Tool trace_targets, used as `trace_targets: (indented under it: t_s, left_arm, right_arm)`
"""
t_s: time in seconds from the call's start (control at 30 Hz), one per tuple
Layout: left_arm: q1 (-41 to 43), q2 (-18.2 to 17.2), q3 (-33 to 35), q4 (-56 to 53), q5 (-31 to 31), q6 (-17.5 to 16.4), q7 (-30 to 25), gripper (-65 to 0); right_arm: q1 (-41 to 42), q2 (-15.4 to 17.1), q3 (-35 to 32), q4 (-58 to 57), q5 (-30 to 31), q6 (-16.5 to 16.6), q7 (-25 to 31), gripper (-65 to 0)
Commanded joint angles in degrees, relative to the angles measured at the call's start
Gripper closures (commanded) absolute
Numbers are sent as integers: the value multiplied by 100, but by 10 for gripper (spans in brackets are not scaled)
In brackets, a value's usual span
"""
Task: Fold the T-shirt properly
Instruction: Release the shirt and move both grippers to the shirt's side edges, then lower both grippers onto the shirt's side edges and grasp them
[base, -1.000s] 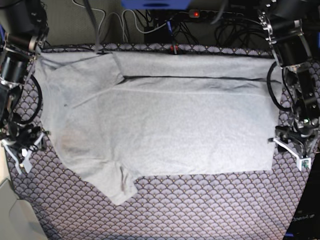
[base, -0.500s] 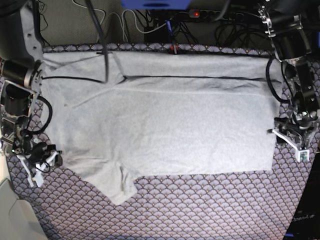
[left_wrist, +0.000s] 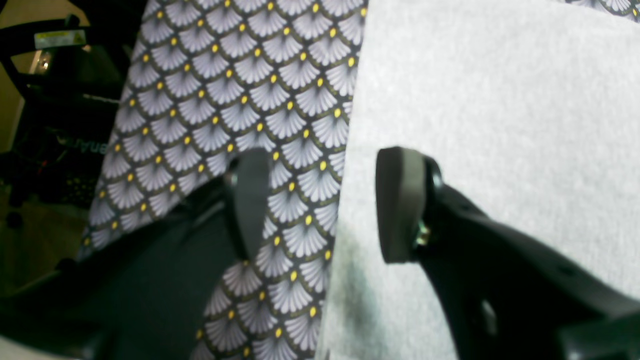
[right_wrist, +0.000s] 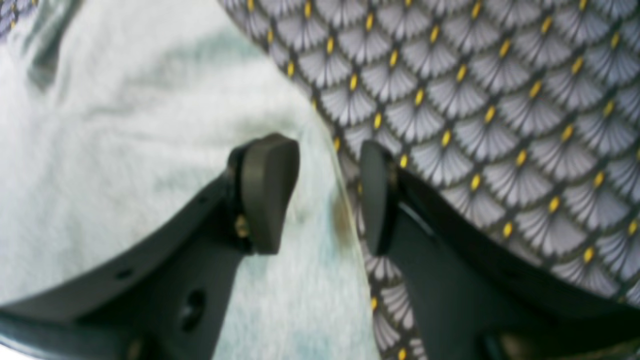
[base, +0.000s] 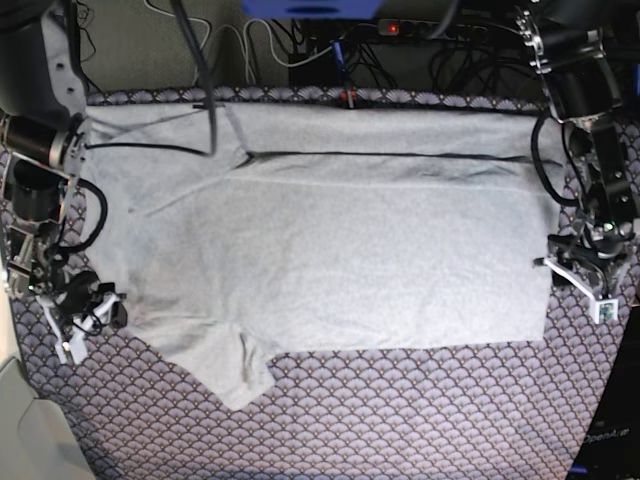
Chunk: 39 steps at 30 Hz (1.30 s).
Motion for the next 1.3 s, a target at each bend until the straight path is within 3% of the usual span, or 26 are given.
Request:
trace_targets:
  t_s: [0.0,0.2,0.63,0.93,1.27]
  left_arm:
    - [-117,-88,-23,107,-25,21,-125,-336]
    - [-117,-79,-15,107,-33,21,-125,-336]
    - [-20,79,-41,107,-25,21,-125,-336]
    - [6,79,-41,107,-25,21,-125,-336]
    - [6,79,-41,107,-25,21,-125,-336]
  right_arm:
    - [187,70,5,94,95,-5,152,-260]
    - [72,62,5,-46,104,-5,495,-260]
    - [37,70,5,-187,104,-5,671,-259]
    - [-68,62,31,-187,104,-564,821,-258]
    - [-235,-17,5,-196,104,-590,838,-256]
